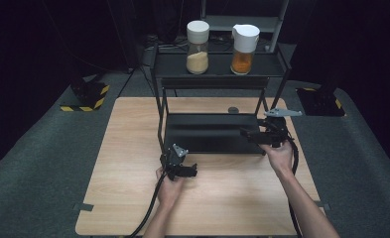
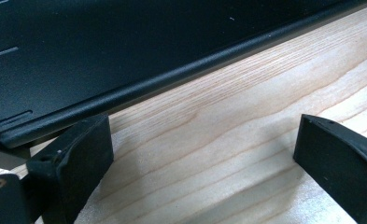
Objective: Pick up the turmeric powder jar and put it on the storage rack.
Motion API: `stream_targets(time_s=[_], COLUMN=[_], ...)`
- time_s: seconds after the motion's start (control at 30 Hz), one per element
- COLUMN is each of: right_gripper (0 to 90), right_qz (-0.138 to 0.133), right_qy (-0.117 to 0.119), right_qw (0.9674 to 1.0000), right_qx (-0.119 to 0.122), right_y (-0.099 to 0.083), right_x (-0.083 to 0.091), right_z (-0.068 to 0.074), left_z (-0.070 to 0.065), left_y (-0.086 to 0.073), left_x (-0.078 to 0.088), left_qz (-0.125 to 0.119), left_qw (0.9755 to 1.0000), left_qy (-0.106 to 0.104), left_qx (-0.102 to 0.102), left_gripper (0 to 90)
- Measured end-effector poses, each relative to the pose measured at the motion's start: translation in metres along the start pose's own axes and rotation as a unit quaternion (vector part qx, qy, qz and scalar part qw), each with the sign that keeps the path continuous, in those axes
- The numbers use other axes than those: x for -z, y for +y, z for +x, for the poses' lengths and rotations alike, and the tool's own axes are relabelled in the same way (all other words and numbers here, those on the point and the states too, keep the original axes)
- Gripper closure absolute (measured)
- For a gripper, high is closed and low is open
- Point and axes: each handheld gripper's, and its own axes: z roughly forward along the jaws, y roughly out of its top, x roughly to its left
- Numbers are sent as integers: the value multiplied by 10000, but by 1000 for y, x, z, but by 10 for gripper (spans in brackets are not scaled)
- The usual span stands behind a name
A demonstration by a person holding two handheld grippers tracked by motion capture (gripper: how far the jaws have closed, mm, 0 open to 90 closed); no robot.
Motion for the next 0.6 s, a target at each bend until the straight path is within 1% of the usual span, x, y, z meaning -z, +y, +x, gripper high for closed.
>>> stream_targets(time_s=[0.6], right_gripper=[132], right_qz=[23], right_qy=[36], right_qw=[10000], right_qx=[-50], right_y=[-13], right_x=[-8], right_z=[2], left_z=[0], left_y=[0], left_x=[0], left_qz=[12], left_qw=[10000], left_qy=[1], left_qx=[-15], left_gripper=[47])
